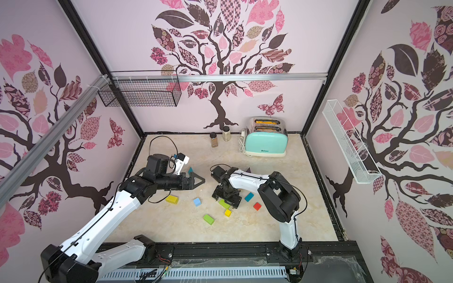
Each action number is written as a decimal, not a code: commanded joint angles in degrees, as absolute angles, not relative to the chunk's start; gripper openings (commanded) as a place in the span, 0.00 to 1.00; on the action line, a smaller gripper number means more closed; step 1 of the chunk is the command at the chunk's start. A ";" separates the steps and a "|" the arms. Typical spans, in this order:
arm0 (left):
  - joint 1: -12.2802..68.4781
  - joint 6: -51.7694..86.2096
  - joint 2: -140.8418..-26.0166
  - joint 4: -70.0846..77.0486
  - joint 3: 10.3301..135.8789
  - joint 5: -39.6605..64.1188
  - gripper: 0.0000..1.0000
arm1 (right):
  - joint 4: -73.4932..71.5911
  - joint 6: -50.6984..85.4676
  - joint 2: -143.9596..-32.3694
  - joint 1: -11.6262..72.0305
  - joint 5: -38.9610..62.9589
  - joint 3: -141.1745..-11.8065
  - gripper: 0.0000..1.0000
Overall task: Assemble a carrot with building blocks
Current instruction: Pick up the building block from the center of the board.
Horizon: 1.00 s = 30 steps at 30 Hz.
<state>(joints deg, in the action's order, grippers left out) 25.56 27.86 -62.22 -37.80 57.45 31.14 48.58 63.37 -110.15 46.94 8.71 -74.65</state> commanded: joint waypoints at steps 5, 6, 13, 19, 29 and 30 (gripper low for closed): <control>25.75 27.03 -60.39 -38.21 55.98 30.01 0.98 | 48.33 66.35 -111.11 48.78 7.46 -75.21 0.79; 25.71 27.05 -60.33 -38.27 55.82 29.96 0.98 | 48.25 66.52 -110.86 48.80 7.18 -74.98 0.76; 25.95 26.12 -60.38 -39.00 55.35 29.78 0.98 | 49.69 62.90 -108.79 48.92 2.88 -74.87 0.56; 27.45 24.81 -60.30 -40.99 56.76 28.13 0.98 | 54.42 51.15 -105.77 48.78 -4.86 -76.83 0.53; 30.32 25.37 -58.56 -40.85 55.18 27.06 0.98 | 54.98 26.72 -96.29 43.61 -10.82 -70.85 0.52; 30.28 25.42 -58.54 -40.65 55.02 26.54 0.98 | 54.37 25.22 -96.04 42.45 -11.08 -70.15 0.52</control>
